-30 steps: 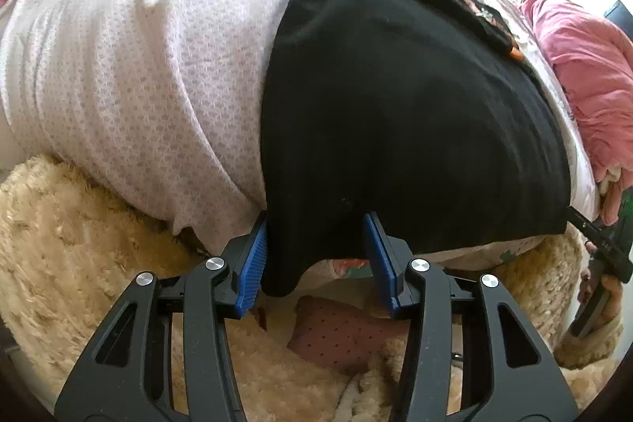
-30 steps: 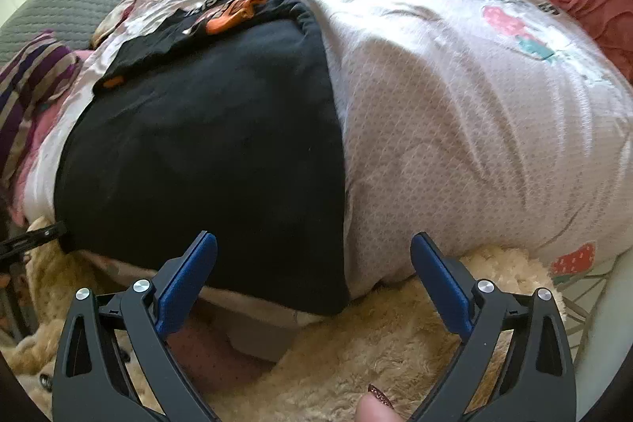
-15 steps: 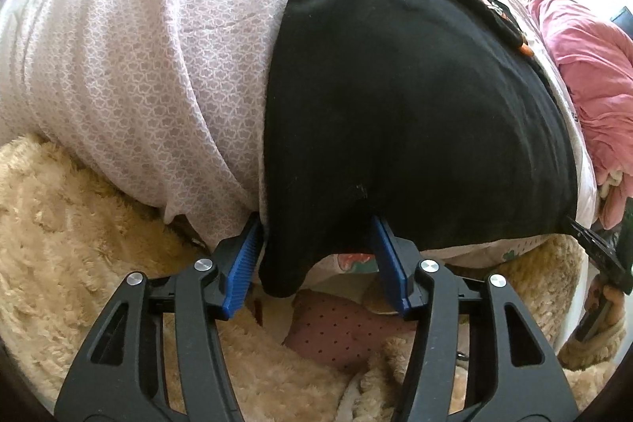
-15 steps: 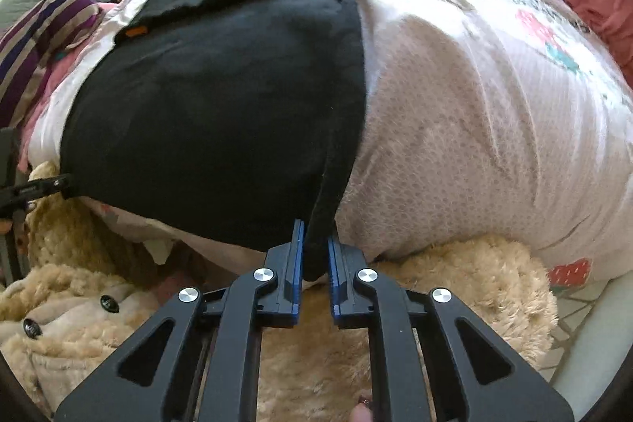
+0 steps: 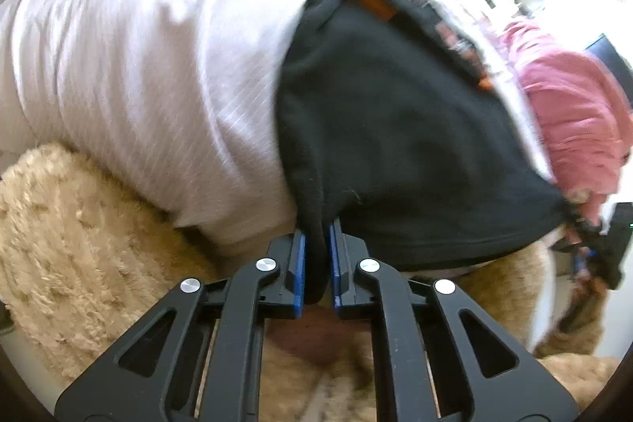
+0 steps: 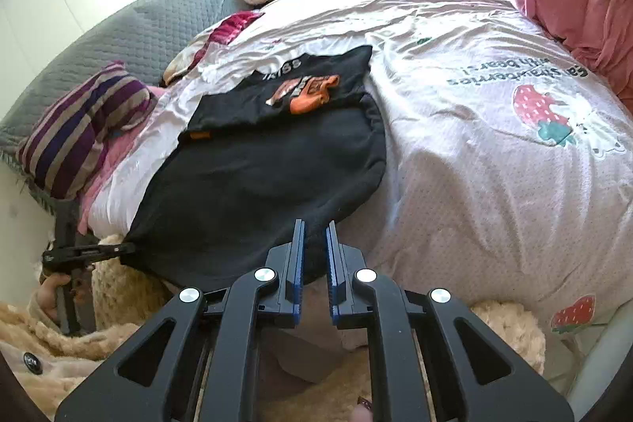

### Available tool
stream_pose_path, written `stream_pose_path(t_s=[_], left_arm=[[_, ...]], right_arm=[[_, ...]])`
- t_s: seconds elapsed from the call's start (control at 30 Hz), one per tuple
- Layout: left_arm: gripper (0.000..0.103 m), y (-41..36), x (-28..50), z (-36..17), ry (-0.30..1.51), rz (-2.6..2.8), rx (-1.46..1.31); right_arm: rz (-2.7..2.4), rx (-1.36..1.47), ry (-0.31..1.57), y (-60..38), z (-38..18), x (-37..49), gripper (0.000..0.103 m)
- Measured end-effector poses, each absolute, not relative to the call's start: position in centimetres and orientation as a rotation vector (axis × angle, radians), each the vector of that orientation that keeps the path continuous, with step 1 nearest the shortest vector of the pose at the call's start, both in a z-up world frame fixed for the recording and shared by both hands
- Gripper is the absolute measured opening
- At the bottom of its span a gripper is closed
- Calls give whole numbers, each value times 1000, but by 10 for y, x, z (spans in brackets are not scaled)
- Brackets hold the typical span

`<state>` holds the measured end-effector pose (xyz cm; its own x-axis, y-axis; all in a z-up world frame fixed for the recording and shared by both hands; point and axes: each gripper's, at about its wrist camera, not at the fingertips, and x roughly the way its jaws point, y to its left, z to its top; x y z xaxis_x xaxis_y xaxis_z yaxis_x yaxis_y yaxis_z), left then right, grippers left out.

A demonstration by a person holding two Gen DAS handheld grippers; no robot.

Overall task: Fold small clothes
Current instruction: 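Lift the hem with both tools and fold it over toward the collar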

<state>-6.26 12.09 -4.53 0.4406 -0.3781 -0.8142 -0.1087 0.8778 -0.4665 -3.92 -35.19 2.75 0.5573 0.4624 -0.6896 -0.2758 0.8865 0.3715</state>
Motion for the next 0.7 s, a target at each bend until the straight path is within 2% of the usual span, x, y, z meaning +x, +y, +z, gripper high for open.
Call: stream_pose_path(t_s=[0.33,0.7], left_arm=[[4,126,-50,12,968,-239,-526],[4,131,-23,23,908,-218,-535]], right_arm=[[437,265,792,-354,47,-26,9],[410,292,723,-365,62,-6,9]])
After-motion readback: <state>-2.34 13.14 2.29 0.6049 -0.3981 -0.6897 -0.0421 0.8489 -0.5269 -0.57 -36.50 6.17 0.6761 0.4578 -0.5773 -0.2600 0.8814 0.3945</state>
